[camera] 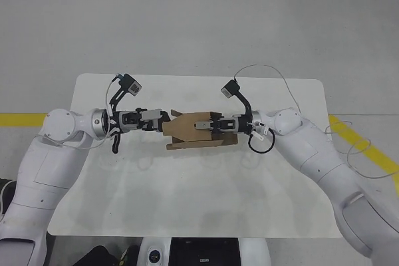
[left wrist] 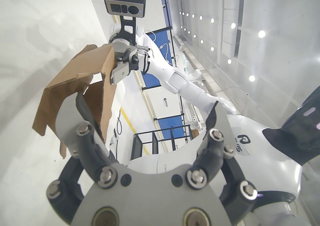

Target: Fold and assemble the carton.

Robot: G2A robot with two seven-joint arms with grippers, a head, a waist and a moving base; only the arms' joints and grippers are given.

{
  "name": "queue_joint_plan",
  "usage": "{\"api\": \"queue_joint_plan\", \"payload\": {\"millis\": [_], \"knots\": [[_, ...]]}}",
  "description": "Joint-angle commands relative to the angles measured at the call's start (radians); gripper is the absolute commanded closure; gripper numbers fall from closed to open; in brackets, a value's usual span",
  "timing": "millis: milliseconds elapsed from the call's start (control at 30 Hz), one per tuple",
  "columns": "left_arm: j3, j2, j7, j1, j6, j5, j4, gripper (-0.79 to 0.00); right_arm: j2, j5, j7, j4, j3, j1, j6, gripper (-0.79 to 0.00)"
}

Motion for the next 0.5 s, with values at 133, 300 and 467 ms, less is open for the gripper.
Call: {"api": "queue_joint_plan", "payload": {"millis": [133, 300, 467], "knots": [[0.003, -0.006, -0.004, -0.004, 0.045, -0.056, -0.010, -0.785, -0.020, -0.011, -0.008, 0.032, 0.014, 0.002, -0.008, 0.000], [0.017, -0.012, 0.007, -0.003, 0.048, -0.053, -0.033, -0.785, -0.041, -0.013, -0.033, 0.077, 0.027, 0.002, -0.030, 0.000], [0.018, -0.013, 0.017, -0.004, 0.041, -0.034, -0.036, -0.785, -0.041, -0.013, -0.033, 0.077, 0.027, 0.002, -0.030, 0.000]]}}
